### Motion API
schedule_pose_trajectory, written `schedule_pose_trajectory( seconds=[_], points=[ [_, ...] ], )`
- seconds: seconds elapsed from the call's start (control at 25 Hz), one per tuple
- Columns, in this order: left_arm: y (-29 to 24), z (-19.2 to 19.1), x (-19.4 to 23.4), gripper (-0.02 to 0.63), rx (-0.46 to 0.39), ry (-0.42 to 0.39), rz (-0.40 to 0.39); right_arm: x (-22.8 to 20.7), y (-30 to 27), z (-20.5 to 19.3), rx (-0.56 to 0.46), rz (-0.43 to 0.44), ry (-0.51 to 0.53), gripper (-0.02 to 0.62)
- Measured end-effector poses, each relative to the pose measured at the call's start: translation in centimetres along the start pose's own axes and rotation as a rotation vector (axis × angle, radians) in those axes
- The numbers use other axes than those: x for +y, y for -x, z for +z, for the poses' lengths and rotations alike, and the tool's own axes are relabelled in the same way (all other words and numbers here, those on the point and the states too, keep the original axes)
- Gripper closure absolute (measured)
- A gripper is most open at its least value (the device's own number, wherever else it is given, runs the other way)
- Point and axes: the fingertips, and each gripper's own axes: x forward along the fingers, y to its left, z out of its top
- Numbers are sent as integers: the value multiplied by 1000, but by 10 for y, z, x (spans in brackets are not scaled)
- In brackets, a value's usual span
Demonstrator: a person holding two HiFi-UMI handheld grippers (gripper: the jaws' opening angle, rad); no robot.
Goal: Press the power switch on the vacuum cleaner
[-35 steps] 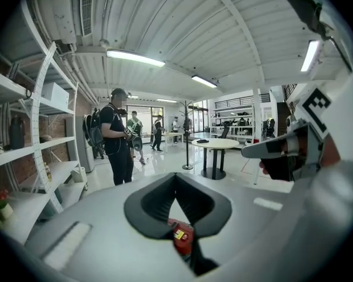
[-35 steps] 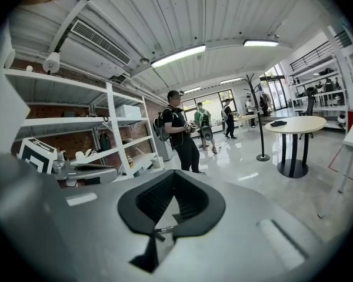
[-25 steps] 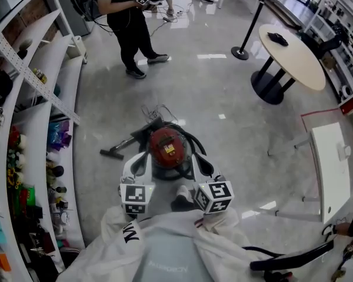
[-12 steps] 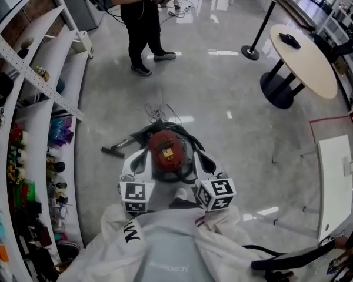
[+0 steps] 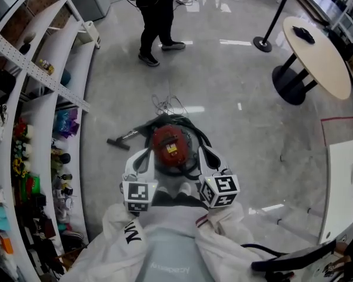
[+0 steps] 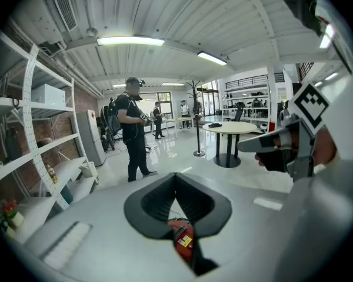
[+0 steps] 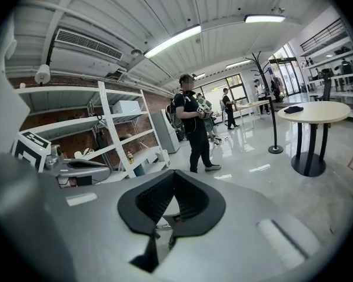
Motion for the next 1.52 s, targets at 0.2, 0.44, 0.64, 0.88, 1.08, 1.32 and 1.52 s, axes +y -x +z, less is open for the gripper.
schedule_pose_trajectory(
  seconds=[0.2,0.44,0.64,0.88,1.08,1.32,1.52],
  points=[
    [-9,-13,-5,606,35,4,-26,0,-5,-14,38,-10,-5,595],
    [-20,-33,-12,606,67,2,-73,-4,-7,-31,91,-46,-20,595],
    [-34,-62,-7,606,89,24,-93,-10,-21,-49,109,-71,-44,595],
    [-48,-98,-2,606,102,48,-91,-17,-35,-88,160,-99,-20,595],
    [-61,-139,-10,606,128,61,-121,-25,-42,-122,197,-122,-35,595],
    [-82,-192,-25,606,166,72,-154,-38,-59,-155,213,-140,-53,595],
    [-97,-215,-36,606,182,83,-180,-47,-72,-176,234,-151,-72,595]
  ],
)
